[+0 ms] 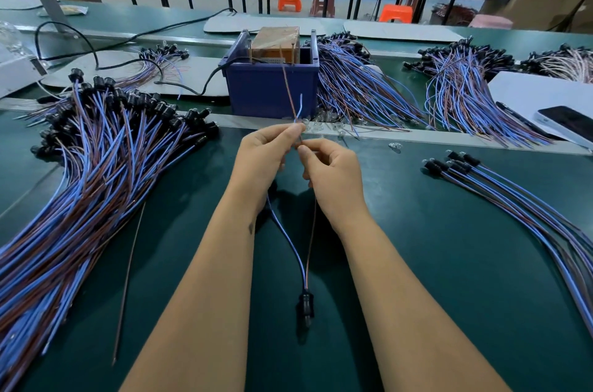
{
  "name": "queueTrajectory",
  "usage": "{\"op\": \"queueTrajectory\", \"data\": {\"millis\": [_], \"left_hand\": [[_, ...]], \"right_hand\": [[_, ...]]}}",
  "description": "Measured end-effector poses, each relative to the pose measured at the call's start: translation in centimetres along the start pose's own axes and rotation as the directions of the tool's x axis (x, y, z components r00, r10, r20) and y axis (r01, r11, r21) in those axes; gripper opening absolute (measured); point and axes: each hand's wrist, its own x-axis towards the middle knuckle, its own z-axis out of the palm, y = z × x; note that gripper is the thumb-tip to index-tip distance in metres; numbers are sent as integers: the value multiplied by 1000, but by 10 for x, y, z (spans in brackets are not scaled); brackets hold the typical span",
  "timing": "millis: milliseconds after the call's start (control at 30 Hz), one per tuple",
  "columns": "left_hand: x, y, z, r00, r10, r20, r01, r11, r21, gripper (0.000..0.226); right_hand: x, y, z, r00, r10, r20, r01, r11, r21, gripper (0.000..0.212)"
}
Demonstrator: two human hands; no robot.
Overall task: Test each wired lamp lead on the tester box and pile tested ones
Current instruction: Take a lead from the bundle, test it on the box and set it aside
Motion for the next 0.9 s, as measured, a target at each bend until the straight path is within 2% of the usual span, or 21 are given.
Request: {"op": "queueTrajectory", "data": {"millis": [100, 167, 233, 333, 433, 500, 567, 633, 767, 900], "left_hand": [[-3, 2, -1, 998, -6, 59, 1, 997, 72, 11], [-4, 4, -2, 1000, -9, 26, 7, 997, 81, 11], [-3, 5, -6, 998, -37, -41, 38, 999, 17, 10], [-1, 7, -11, 994, -87, -70, 82, 994, -71, 14], [2, 9, -14, 985, -144, -92, 122, 970, -210, 22], [4, 10, -15, 981, -170, -91, 134, 942, -307, 21], [4, 11, -15, 978, -184, -97, 138, 923, -358, 19], [4, 11, -15, 973, -203, -111, 145, 909, -391, 20], [4, 11, -16, 957, -240, -162, 149, 887, -436, 20], [5, 10, -18, 946, -192, -262, 62, 899, -433, 19]], "right_hand": [[-2, 0, -1, 998, -22, 53, 23, 1000, -6, 14], [-3, 0, -1, 996, -16, 84, 14, 1000, 15, 18], [-2, 0, -4, 997, 10, 78, -13, 999, 42, 21], [1, 2, -9, 993, 76, 93, -77, 997, 13, 25], [0, 2, -10, 958, 55, 281, -22, 993, -119, 59], [-2, 1, -10, 911, 23, 413, 26, 993, -114, 82], [-3, 1, -13, 881, 4, 472, 23, 998, -51, 94], [-2, -1, -16, 880, -21, 474, -7, 998, 57, 84], [-2, -4, -20, 918, -35, 396, -106, 939, 328, 27], [1, 2, -19, 991, 88, 100, -121, 904, 409, 24]]}}
